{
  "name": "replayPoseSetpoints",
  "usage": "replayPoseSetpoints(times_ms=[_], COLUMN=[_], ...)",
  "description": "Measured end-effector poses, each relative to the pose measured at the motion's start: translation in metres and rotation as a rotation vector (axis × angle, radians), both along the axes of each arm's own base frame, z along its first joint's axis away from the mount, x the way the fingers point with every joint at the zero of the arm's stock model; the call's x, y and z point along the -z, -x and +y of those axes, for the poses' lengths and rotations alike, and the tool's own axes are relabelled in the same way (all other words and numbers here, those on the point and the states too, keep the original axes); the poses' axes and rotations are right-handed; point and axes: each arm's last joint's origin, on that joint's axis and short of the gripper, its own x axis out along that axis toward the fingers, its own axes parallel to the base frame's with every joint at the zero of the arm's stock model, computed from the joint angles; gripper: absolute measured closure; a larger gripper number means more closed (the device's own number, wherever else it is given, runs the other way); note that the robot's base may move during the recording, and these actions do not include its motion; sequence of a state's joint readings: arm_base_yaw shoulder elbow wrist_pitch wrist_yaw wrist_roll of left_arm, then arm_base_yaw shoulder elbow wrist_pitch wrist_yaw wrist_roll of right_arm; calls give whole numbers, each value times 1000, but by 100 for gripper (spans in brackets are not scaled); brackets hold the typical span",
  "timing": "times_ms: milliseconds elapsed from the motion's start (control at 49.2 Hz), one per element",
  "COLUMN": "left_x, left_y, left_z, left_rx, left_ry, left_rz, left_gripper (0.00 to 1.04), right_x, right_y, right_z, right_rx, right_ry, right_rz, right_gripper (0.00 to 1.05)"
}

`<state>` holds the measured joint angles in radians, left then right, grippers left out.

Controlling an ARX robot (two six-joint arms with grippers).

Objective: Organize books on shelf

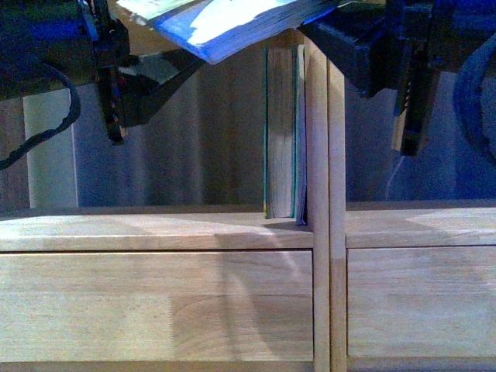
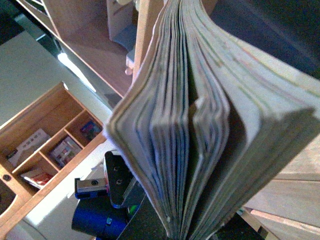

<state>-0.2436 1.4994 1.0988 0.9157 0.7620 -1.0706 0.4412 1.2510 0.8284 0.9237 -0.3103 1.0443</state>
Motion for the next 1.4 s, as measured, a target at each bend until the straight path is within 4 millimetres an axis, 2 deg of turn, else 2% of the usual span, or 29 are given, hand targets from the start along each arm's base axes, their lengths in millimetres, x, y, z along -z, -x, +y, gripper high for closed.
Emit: replayPoseSetpoints(times_ms=[163,305,406,671,833,955,1016,1097,1179,1260,1402], left_x=[-2,-4,-8,-7,-11,-14,-8,5,14,8,-8], left_y=[6,15,19,23,31,39,42,34,12,-8,-27], left_z=[-2,-1,0,6,23,34,37,38,37,33,20], left_rx=[16,27,34,3,-100,-198,-279,-403,-538,-684,-790], left_ry=[-2,22,22,0,-26,-84,-173,-311,-437,-518,-592], left_rz=[-10,-26,-43,-33,-32,-2,39,64,28,-83,-252], left_gripper=[73,96,98,98,98,98,98,98,98,98,98], right_x=[2,4,6,14,23,30,34,38,38,38,36], right_y=[3,6,8,22,31,36,39,40,44,52,59], right_z=[8,14,16,10,-12,-36,-55,-79,-103,-119,-128], right_rx=[-29,-40,-68,-104,-64,10,87,207,328,448,534], right_ry=[8,7,26,97,172,258,328,408,487,580,664], right_rz=[15,35,37,33,30,13,3,1,-16,-45,-84], right_gripper=[97,97,80,52,32,16,6,7,7,7,7])
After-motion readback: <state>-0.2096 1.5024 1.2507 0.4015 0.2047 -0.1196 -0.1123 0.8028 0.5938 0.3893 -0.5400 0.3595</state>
